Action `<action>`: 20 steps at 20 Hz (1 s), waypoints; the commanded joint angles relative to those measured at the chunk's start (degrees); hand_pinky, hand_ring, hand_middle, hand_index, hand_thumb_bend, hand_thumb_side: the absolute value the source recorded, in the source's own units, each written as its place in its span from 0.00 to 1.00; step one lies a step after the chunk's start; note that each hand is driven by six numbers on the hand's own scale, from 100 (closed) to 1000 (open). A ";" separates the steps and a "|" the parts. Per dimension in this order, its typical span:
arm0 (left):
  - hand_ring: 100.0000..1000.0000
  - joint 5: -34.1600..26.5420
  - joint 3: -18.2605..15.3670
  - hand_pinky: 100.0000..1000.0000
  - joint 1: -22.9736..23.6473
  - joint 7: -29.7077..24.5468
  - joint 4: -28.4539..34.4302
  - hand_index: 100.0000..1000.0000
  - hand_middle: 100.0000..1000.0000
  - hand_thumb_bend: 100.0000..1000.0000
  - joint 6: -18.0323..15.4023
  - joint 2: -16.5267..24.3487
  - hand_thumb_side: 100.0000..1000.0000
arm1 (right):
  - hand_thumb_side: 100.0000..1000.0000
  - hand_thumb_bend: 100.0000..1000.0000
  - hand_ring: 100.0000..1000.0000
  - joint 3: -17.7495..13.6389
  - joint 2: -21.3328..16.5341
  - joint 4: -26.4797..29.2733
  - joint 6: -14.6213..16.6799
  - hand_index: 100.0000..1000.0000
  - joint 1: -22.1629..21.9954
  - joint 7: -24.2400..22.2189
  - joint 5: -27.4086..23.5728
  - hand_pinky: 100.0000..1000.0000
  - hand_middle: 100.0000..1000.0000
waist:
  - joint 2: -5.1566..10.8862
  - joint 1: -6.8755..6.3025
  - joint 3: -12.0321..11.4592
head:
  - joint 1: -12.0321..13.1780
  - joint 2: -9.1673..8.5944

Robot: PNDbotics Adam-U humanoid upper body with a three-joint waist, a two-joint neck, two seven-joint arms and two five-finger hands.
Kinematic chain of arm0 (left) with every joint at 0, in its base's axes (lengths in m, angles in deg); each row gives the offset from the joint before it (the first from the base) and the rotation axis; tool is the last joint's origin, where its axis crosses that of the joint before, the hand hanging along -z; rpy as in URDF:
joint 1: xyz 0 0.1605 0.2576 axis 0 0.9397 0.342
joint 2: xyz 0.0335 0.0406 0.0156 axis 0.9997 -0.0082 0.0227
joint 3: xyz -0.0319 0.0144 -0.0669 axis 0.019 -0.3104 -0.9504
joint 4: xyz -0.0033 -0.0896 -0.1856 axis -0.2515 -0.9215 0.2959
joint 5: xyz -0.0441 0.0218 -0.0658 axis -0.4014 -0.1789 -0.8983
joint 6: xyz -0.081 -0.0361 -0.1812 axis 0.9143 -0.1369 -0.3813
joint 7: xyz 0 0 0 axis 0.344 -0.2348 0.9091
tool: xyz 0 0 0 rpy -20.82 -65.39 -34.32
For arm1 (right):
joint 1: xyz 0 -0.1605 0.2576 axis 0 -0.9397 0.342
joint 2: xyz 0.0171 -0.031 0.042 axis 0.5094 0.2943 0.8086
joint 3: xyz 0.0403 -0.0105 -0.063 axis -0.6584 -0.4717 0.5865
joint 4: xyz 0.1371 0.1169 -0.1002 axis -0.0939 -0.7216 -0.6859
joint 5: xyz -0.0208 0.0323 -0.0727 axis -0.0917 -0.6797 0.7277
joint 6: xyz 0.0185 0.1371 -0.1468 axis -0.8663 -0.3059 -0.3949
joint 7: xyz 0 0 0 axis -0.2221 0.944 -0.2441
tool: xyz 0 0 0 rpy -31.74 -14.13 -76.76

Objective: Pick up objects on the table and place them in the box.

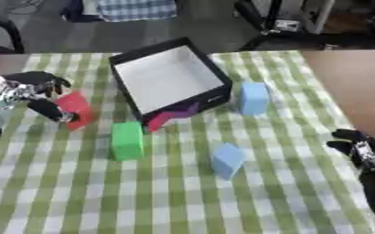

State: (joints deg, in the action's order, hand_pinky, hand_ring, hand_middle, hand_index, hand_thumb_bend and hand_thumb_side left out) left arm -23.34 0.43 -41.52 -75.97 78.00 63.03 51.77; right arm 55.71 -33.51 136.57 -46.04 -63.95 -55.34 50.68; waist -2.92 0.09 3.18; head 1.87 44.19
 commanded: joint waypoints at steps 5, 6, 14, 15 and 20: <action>0.63 0.61 -0.61 0.72 -0.34 0.89 -0.05 0.74 0.55 0.12 -0.23 0.70 0.39 | 0.74 0.00 0.68 -0.03 -0.95 0.59 0.06 0.71 0.36 -0.14 -0.42 0.87 0.67 | 1.40 -0.33 0.14 | -0.22 -0.07; 0.61 0.59 -0.67 0.71 -0.22 1.17 0.16 0.69 0.53 0.06 -0.15 0.81 0.38 | 0.74 0.00 0.68 -0.04 -0.95 0.58 0.06 0.71 0.36 -0.14 -0.41 0.87 0.67 | 1.41 -0.34 0.13 | -0.24 -0.07; 0.60 -2.73 -1.74 0.71 -1.23 2.30 5.68 0.56 0.52 0.02 1.10 4.40 0.35 | 0.74 0.00 0.68 -0.05 -1.02 0.50 0.04 0.71 0.29 -0.17 -0.39 0.87 0.67 | 1.60 -0.41 0.09 | -0.40 -0.07; 0.60 -3.26 -1.97 0.72 -1.95 2.38 6.76 0.56 0.52 0.02 1.40 5.05 0.35 | 0.74 0.00 0.68 -0.05 -1.03 0.48 0.04 0.71 0.26 -0.17 -0.39 0.87 0.67 | 1.65 -0.40 0.08 | -0.35 -0.07; 0.58 -4.36 -3.01 0.72 -6.51 3.60 10.43 0.55 0.51 0.02 2.68 5.98 0.35 | 0.75 0.00 0.68 0.08 -1.01 0.40 0.02 0.71 0.11 -0.30 -0.49 0.87 0.67 | 1.86 -0.34 0.04 | -0.06 -0.07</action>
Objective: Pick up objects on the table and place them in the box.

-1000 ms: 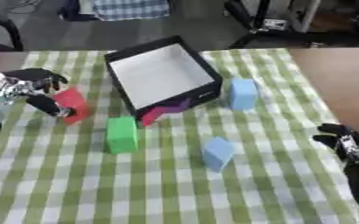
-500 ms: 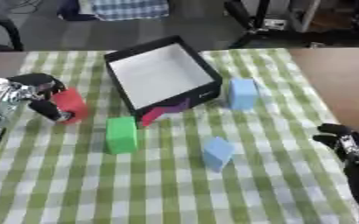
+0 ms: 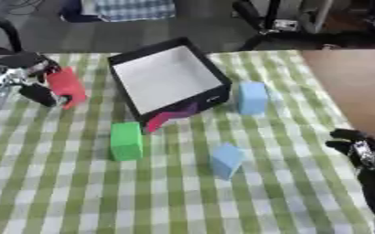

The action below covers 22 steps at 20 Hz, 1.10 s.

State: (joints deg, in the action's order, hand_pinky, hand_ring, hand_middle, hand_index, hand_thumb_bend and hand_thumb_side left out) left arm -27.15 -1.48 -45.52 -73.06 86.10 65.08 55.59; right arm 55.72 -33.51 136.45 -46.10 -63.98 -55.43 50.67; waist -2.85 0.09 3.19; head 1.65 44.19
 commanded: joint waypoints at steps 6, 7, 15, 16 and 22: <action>0.59 1.12 0.14 0.72 -8.48 1.45 1.13 0.56 0.54 0.04 -0.44 -3.74 0.35 | 0.75 0.00 0.68 0.56 -0.85 0.46 0.03 0.71 0.27 -0.68 -0.81 0.87 0.67 | 1.65 0.02 1.09 | 0.80 -0.08; 0.59 1.76 0.64 0.72 -9.18 1.23 0.44 0.57 0.55 0.05 -0.84 -5.16 0.35 | 0.75 0.00 0.68 0.68 -0.85 0.42 0.00 0.71 0.37 -0.79 -0.88 0.87 0.67 | 1.57 0.15 1.47 | 1.06 -0.08; 0.60 8.30 1.10 0.72 -10.20 3.29 -6.26 0.62 0.58 0.11 -2.56 -14.20 0.39 | 0.75 0.00 0.68 1.49 -0.68 0.33 -0.04 0.71 1.18 -1.67 -1.47 0.87 0.67 | 0.70 0.94 4.96 | 2.98 -0.08; 0.61 8.69 1.21 0.72 -9.99 3.49 -6.74 0.62 0.58 0.11 -2.88 -14.78 0.40 | 0.75 0.00 0.68 1.52 -0.71 0.31 -0.04 0.71 1.17 -1.74 -1.54 0.87 0.67 | 0.62 0.97 5.25 | 2.99 -0.08; 0.64 11.61 1.44 0.73 -8.82 2.57 -9.94 0.67 0.62 0.14 -3.45 -17.45 0.41 | 0.75 0.00 0.68 1.53 -0.73 0.24 -0.03 0.71 1.34 -1.83 -1.70 0.87 0.67 | 0.39 0.96 6.17 | 3.28 -0.08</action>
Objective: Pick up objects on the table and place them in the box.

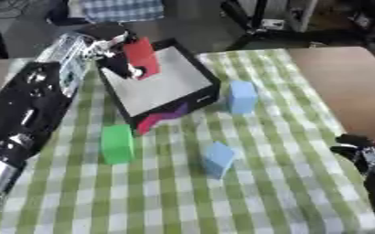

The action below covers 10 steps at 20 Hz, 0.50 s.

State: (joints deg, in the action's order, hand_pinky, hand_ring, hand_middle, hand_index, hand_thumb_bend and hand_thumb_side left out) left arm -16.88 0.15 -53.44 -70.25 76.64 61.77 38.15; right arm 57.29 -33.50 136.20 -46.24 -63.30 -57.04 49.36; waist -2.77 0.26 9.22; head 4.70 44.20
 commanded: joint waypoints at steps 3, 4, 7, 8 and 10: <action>0.66 2.43 -0.16 0.74 -0.59 -0.91 -1.40 0.82 0.67 0.25 -0.22 -0.29 0.48 | 0.75 0.00 0.68 -0.07 -0.74 0.48 0.11 0.71 0.61 -0.24 -0.42 0.87 0.67 | 0.26 0.75 0.24 | 0.15 -0.08; 0.66 2.61 -0.18 0.74 -0.52 -1.13 -1.51 0.83 0.67 0.26 -0.28 -0.24 0.49 | 0.75 0.00 0.68 -0.09 -0.74 0.47 0.11 0.71 0.59 -0.22 -0.42 0.87 0.67 | 0.25 0.73 0.26 | 0.12 -0.08; 0.67 2.88 -0.30 0.74 -0.26 -0.88 -1.37 0.96 0.70 0.51 -0.12 0.10 0.66 | 0.75 0.00 0.68 -0.10 -0.69 0.51 0.10 0.71 0.66 -0.22 -0.39 0.87 0.67 | 0.28 0.67 0.19 | 0.02 -0.08; 0.67 2.78 -0.27 0.75 -0.17 -0.73 -1.24 0.97 0.70 0.53 -0.12 0.25 0.68 | 0.75 0.00 0.68 -0.10 -0.66 0.52 0.11 0.71 0.68 -0.24 -0.37 0.87 0.67 | 0.30 0.65 0.16 | 0.01 -0.08; 0.66 2.05 -0.02 0.74 -0.08 -0.74 -0.39 0.99 0.70 0.55 -0.51 0.86 0.70 | 0.75 0.00 0.68 -0.13 -0.65 0.53 0.12 0.71 0.65 -0.25 -0.32 0.87 0.67 | 0.33 0.62 0.06 | -0.09 -0.08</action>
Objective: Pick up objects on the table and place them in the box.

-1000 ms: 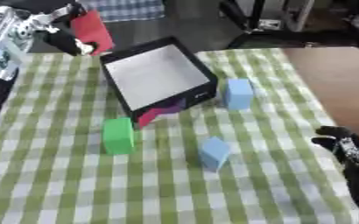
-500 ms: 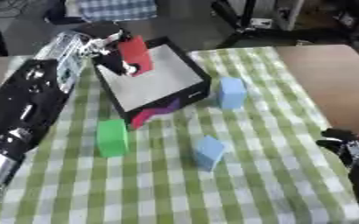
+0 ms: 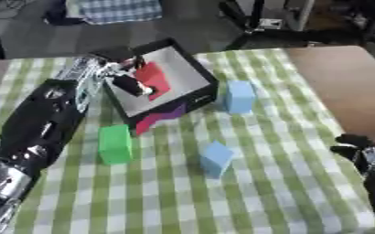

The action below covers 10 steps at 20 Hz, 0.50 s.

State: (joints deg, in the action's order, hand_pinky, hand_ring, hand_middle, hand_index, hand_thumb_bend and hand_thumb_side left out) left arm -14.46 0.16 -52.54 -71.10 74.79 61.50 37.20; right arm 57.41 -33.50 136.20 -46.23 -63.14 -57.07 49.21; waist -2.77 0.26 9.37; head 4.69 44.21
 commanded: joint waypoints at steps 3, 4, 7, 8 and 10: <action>0.67 -1.79 0.60 0.75 -1.17 -0.35 4.18 1.00 0.70 0.62 -0.82 3.67 0.74 | 0.75 0.00 0.68 -0.36 -0.70 0.46 0.09 0.71 0.36 -0.09 -0.11 0.87 0.67 | 0.39 0.50 -0.41 | -0.26 -0.09; 0.67 -2.27 0.75 0.75 -1.17 -0.41 5.29 1.00 0.70 0.62 -0.86 4.46 0.74 | 0.75 0.00 0.68 -0.36 -0.69 0.47 0.10 0.71 0.35 -0.08 -0.09 0.87 0.67 | 0.43 0.44 -0.49 | -0.32 -0.09; 0.65 -4.31 0.81 0.75 -1.20 0.22 8.82 0.98 0.69 0.55 -1.45 7.13 0.71 | 0.75 0.00 0.68 -0.47 -0.67 0.48 0.12 0.71 0.28 -0.03 0.04 0.87 0.67 | 0.56 0.29 -0.78 | -0.72 -0.09; 0.64 -5.14 0.77 0.75 -1.20 0.84 10.18 0.97 0.69 0.54 -2.07 8.33 0.70 | 0.75 0.00 0.68 -0.57 -0.68 0.46 0.13 0.71 0.23 0.05 0.10 0.87 0.67 | 0.60 0.24 -0.93 | -0.87 -0.09; 0.64 -6.96 1.15 0.75 -0.83 2.48 13.14 0.96 0.69 0.52 -3.74 11.07 0.70 | 0.75 0.00 0.68 -0.85 -0.74 0.43 0.14 0.71 0.05 0.32 0.20 0.87 0.67 | 0.70 0.06 -1.30 | -1.44 -0.09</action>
State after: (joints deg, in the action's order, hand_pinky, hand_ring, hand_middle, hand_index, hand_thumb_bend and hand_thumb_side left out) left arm -20.21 1.36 -52.42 -69.41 85.41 58.61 45.24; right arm 57.12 -33.50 136.19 -46.21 -63.42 -56.96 49.23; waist -2.76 0.25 8.05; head 3.64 44.21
